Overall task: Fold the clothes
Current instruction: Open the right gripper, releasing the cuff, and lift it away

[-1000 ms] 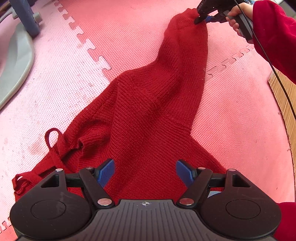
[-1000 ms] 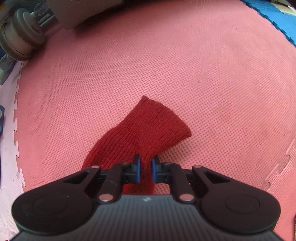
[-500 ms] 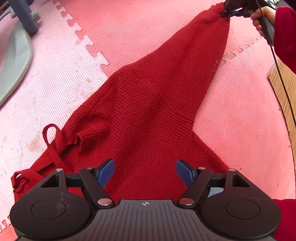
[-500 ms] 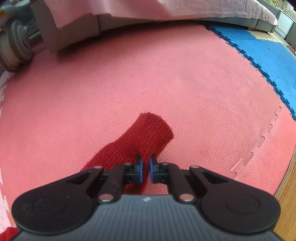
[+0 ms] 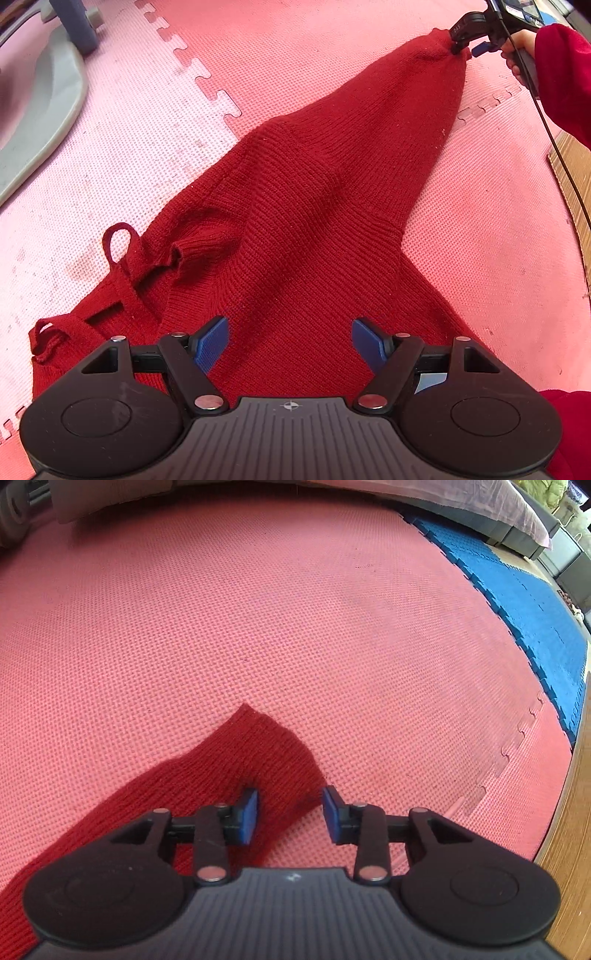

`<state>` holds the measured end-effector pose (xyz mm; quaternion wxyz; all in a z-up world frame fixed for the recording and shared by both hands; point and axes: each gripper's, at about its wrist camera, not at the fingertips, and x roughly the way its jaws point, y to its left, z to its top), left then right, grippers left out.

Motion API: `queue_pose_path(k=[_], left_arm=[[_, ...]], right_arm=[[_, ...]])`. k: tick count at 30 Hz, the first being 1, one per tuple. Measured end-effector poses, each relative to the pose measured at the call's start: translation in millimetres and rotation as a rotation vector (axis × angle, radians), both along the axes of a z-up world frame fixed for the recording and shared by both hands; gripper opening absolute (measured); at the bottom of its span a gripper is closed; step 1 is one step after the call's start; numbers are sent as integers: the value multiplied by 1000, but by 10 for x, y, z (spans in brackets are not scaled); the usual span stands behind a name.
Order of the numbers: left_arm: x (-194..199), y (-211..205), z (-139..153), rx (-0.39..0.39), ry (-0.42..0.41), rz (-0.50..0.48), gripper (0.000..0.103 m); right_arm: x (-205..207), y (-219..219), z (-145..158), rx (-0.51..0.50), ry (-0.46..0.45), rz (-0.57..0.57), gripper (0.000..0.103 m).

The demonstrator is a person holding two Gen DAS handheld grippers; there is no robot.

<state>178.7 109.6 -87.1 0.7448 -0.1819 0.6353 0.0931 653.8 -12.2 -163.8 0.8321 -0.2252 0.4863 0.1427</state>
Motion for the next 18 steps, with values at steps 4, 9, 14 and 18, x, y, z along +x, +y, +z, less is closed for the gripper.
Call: queue_pose_path(k=[4, 9, 14, 18], left_arm=[[-16, -25, 33, 2, -9, 2, 76], [-24, -65, 74, 4, -21, 1, 76], [15, -95, 76, 1, -27, -2, 76], [49, -97, 105, -4, -36, 1, 76]], right_arm=[[22, 0, 83, -12, -31, 10, 37], [94, -59, 274, -41, -159, -44, 37], [147, -161, 493, 62, -76, -6, 35], [-127, -74, 447, 47, -17, 67, 35]])
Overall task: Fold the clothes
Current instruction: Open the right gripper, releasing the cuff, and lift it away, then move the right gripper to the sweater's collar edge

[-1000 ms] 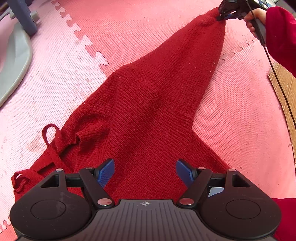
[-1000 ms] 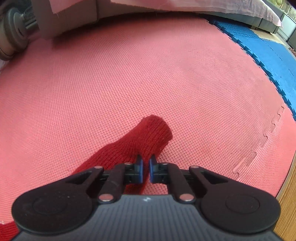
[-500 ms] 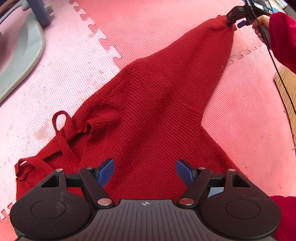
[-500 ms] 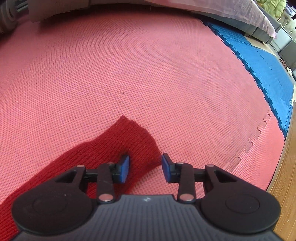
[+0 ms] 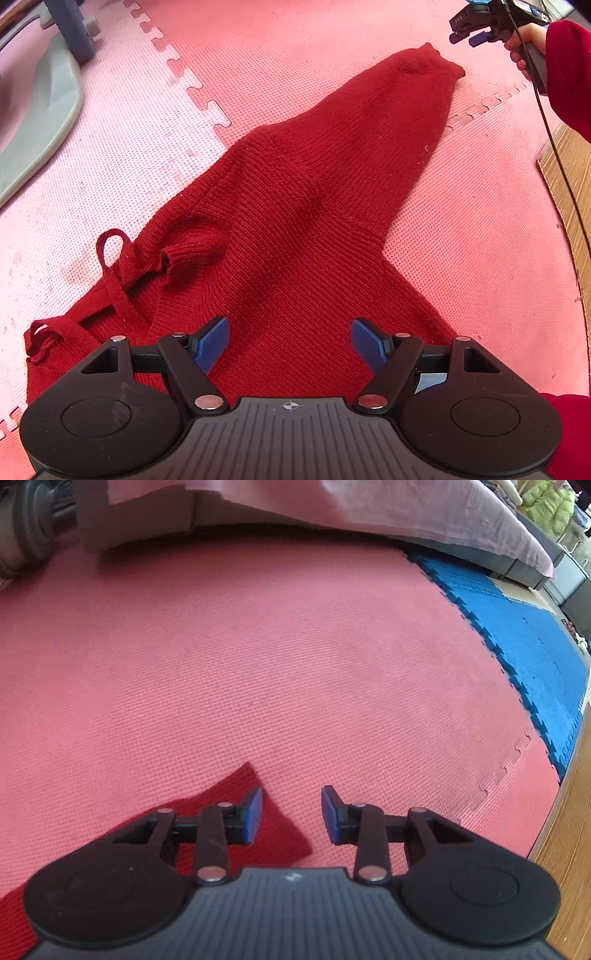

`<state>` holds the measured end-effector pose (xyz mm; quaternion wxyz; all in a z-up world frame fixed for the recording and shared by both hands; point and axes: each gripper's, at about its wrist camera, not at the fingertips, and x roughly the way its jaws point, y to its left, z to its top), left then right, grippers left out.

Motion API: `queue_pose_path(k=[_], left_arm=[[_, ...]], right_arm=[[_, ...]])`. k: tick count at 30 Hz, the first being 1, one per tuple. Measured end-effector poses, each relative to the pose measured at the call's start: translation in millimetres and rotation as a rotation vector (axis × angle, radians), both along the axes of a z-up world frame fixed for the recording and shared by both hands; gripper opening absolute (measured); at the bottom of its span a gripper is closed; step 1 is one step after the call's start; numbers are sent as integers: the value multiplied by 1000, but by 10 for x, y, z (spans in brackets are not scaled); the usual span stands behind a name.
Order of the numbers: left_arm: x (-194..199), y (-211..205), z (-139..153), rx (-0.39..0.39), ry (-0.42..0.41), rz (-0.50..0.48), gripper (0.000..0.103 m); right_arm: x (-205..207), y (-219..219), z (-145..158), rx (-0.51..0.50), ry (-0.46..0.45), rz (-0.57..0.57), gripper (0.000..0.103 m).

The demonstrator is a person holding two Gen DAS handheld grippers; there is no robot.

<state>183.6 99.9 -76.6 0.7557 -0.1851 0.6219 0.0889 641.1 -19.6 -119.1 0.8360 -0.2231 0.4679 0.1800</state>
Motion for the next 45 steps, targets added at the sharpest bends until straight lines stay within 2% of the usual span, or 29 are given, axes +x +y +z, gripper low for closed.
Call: queue_pose_path(k=[5, 11, 16, 20, 24, 26, 29, 32, 39, 45], left_arm=[[2, 3, -8, 7, 7, -10, 76], [-47, 10, -21, 9, 13, 0, 76], [-104, 15, 30, 17, 0, 18, 76], [-218, 22, 72, 33, -13, 38, 76], [-390, 20, 74, 42, -13, 71, 76], [-486, 11, 90, 46, -19, 90, 76], [-625, -12, 126, 61, -30, 116, 76], [-769, -39, 180, 78, -43, 150, 76], [-1125, -142, 325, 120, -72, 223, 76], [-1452, -250, 399, 156, -88, 293, 76]], right_arm=[[-237, 22, -260, -15, 85, 29, 35], [-86, 9, -613, -65, 117, -1, 37], [59, 51, -586, -79, 117, -12, 38], [-33, 70, -406, -51, 64, -44, 37], [-466, 324, -146, -87, -37, 144, 37], [-682, 444, -8, -67, -56, 226, 37], [-961, 591, 187, 11, -16, 304, 37], [-1300, 760, 331, 46, -5, 398, 37], [-2038, 947, 568, 91, 54, 599, 38], [-2638, 1031, 615, 81, 83, 774, 38]])
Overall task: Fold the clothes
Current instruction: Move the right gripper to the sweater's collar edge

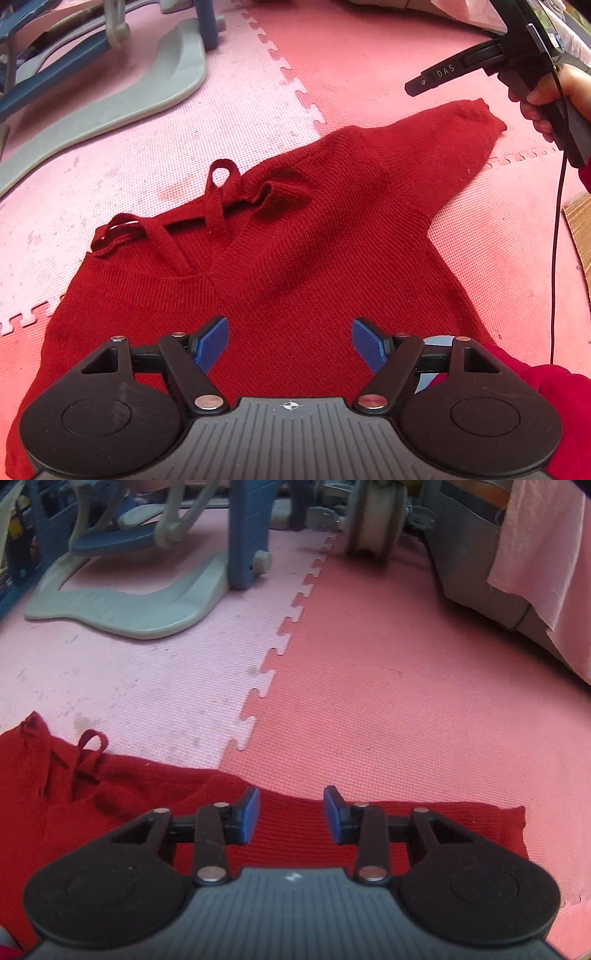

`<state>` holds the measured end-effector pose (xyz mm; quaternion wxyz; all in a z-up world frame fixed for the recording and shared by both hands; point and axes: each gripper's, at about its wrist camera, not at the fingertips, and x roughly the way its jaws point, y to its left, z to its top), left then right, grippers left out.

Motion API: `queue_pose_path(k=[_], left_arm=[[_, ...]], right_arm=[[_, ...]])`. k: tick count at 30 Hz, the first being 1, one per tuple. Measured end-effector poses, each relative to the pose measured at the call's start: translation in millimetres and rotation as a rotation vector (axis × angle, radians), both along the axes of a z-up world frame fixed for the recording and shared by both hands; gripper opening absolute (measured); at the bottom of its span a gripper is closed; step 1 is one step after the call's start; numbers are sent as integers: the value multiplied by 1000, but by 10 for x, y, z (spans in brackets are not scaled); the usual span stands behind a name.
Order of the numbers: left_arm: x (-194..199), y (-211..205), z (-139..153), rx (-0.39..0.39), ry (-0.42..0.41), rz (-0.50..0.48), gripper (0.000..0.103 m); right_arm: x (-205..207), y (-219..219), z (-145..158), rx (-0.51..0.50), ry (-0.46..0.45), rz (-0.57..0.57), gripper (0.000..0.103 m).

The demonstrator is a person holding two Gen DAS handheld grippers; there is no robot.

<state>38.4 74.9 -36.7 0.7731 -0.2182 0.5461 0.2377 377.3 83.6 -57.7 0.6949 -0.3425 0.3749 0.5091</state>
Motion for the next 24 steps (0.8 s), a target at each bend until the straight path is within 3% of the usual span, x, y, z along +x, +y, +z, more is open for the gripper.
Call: queue_pose_path(k=[13, 24], left_arm=[[-397, -294, 216, 43, -41, 57, 76], [-610, -230, 85, 18, -53, 116, 76]], right_arm=[[-833, -95, 141, -85, 17, 157, 42], [-1317, 244, 106, -79, 5, 322, 42]])
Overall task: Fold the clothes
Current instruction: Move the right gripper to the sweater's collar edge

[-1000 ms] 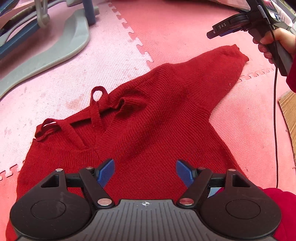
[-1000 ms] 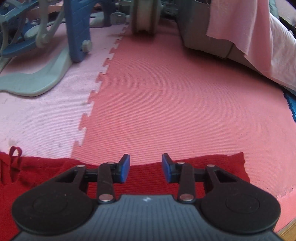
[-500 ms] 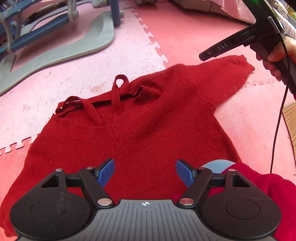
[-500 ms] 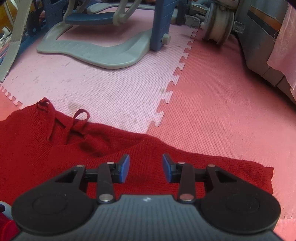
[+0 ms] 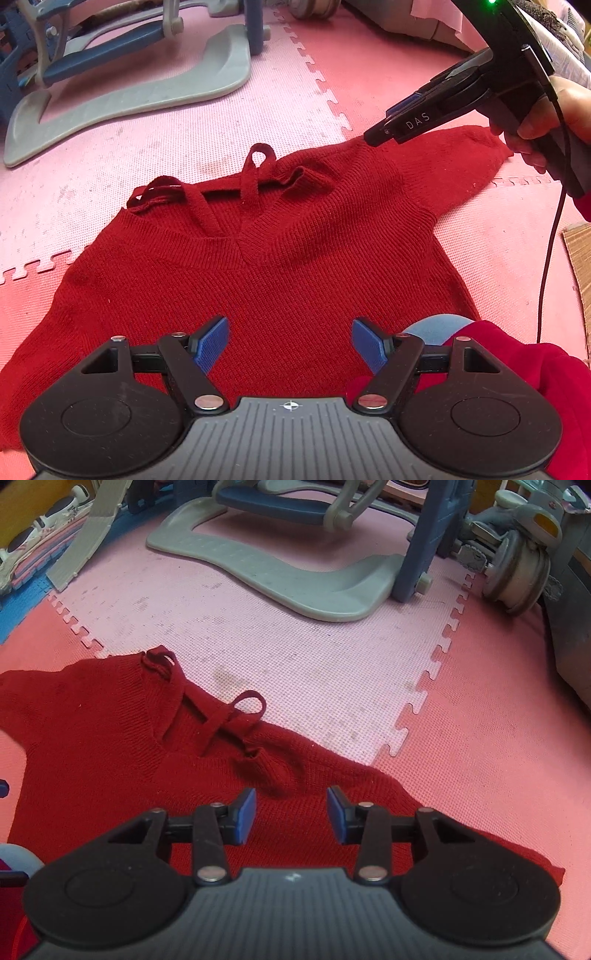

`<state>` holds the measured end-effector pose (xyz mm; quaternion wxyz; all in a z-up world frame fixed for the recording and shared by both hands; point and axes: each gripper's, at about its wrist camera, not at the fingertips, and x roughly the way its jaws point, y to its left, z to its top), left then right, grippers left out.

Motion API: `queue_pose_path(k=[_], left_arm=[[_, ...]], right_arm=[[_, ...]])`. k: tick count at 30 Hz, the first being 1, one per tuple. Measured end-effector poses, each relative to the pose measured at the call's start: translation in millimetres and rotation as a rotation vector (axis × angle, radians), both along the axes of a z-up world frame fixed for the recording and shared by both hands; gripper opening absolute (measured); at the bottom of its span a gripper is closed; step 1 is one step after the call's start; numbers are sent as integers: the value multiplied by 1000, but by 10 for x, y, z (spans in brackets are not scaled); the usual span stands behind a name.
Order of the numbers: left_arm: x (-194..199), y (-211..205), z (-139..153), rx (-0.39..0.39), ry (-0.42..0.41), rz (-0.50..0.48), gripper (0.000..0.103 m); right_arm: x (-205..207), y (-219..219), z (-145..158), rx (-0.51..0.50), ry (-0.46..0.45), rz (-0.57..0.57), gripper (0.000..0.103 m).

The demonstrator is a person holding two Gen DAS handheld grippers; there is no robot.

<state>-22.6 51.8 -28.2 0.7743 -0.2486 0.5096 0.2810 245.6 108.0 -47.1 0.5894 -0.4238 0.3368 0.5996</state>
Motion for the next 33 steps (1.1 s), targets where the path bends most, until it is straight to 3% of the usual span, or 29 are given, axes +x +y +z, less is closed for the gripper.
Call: queue_pose_path(k=[12, 21, 27, 33], left_arm=[[-106, 293, -226, -52, 10, 36, 76], [71, 503, -348, -77, 4, 34, 76], [208, 578, -441, -109, 7, 11, 76], [286, 676, -564, -134, 24, -11, 76]], right_arm=[[-147, 428, -351, -64, -51, 161, 42], [-34, 788, -688, -103, -128, 323, 40], [-40, 870, -943, -147, -131, 407, 40], [-120, 949, -1128, -163, -136, 475, 30]])
